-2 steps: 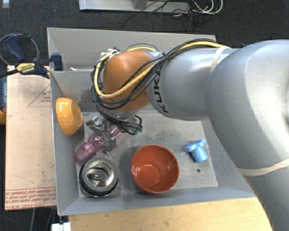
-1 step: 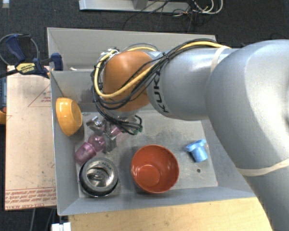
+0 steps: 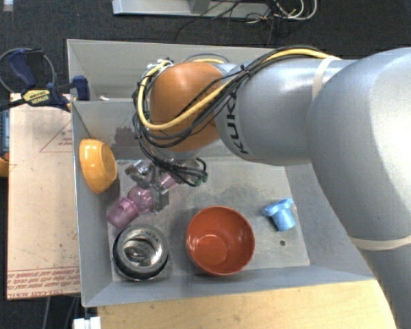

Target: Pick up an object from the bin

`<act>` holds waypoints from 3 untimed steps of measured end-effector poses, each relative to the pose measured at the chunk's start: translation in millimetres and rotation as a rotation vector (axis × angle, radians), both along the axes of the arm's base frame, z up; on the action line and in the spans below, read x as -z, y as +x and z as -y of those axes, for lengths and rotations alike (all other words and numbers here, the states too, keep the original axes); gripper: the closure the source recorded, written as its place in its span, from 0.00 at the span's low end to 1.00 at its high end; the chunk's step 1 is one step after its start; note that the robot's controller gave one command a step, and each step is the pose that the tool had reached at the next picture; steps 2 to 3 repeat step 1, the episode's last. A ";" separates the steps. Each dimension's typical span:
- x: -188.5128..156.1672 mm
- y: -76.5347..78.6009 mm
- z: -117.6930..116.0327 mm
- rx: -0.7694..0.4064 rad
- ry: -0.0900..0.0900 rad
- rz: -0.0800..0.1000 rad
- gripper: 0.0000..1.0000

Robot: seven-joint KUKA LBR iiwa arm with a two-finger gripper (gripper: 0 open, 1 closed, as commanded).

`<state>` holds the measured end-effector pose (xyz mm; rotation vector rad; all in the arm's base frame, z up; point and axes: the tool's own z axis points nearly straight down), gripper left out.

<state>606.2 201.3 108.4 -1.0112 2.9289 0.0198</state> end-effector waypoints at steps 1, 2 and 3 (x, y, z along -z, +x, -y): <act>-17.3 0.7 -0.9 0.002 0.002 0.005 1.00; -17.3 0.7 -0.9 0.002 0.002 0.005 1.00; -17.3 0.7 -0.9 0.002 0.002 0.005 1.00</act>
Offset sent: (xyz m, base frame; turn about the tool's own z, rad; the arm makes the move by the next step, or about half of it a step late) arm 0.0005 0.0007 0.0390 0.0012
